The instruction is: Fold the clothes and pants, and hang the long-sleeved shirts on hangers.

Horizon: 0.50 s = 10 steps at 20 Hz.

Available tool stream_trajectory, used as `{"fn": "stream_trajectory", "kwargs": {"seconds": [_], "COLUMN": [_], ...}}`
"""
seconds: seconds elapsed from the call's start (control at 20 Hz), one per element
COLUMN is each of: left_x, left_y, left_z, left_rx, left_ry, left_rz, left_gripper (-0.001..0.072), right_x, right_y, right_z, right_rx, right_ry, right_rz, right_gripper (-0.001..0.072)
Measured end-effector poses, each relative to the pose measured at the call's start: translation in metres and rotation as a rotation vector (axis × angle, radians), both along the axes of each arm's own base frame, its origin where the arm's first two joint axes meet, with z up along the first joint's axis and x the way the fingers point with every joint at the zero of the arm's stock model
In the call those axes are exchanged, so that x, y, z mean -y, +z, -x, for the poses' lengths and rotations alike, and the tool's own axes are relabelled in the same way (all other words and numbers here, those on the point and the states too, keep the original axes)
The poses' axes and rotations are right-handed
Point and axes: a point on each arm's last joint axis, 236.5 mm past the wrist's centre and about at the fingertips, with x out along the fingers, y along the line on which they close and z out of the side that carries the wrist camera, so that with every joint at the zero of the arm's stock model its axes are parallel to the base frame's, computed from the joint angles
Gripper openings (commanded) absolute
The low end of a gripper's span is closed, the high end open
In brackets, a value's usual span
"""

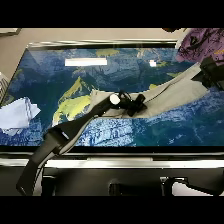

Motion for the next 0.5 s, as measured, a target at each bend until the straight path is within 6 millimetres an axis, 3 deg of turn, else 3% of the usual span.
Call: {"fn": "stream_trajectory", "kwargs": {"seconds": [0.15,0.25,0.5], "left_x": [-0.051,-0.103,-0.271], "left_y": [0.032,0.056,0.118], "left_z": [-0.026,-0.04,-0.059], "left_rx": [0.081,0.145,0.269], "left_ry": [-0.031,-0.061,-0.073], "left_rz": [-0.089,-0.203,-0.583], "left_gripper": [0.0012,0.0013,0.0015], "right_x": [-0.018,-0.043,-0.137], "right_y": [0.006,0.009,0.012], "right_z": [-0.004,-0.009,-0.024], "right_rx": [0.013,0.025,0.059], "right_ry": [0.011,0.042,0.126], "right_rz": [-0.043,-0.066,-0.091], "right_gripper": [0.0031,0.0031,0.0031]}}
